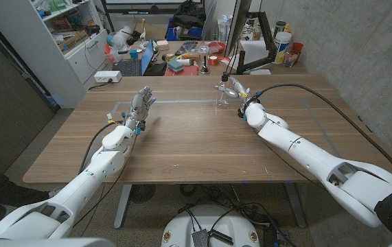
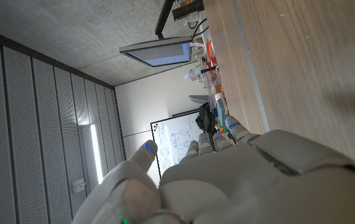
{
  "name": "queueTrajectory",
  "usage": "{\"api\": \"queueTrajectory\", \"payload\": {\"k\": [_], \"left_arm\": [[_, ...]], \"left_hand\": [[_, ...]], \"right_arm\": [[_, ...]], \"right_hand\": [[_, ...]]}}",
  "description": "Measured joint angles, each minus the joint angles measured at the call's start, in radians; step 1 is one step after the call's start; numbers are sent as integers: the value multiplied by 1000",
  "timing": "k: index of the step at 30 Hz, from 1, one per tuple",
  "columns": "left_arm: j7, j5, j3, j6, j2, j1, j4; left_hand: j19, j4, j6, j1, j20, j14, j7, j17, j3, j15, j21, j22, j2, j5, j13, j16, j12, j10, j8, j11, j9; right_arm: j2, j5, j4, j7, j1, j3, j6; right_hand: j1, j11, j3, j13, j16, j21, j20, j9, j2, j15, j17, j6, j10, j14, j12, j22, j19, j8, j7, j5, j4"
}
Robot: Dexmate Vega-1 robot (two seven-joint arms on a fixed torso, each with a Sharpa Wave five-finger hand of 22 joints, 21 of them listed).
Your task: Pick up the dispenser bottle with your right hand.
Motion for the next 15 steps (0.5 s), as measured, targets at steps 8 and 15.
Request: {"api": "queueTrajectory", "payload": {"k": [8,15], "left_arm": [[0,-2,-3,0,1,0,5],[-1,-4,-6,0,3,0,8]], "left_hand": [[0,0,0,0,0,0,0,0,0,0,0,0,0,0,0,0,0,0,0,0,0],[0,0,0,0,0,0,0,0,0,0,0,0,0,0,0,0,0,0,0,0,0]], "right_arm": [[12,-7,22,0,15,-10,0],[23,-12,42,-1,27,-17,-3]], "right_hand": [[11,0,-4,0,1,-3,3,0,0,2,0,0,0,5,2,0,11,0,0,0,-4],[21,-2,-4,0,1,-9,0,0,0,2,0,-9,-2,5,2,0,14,0,2,5,-4]]}}
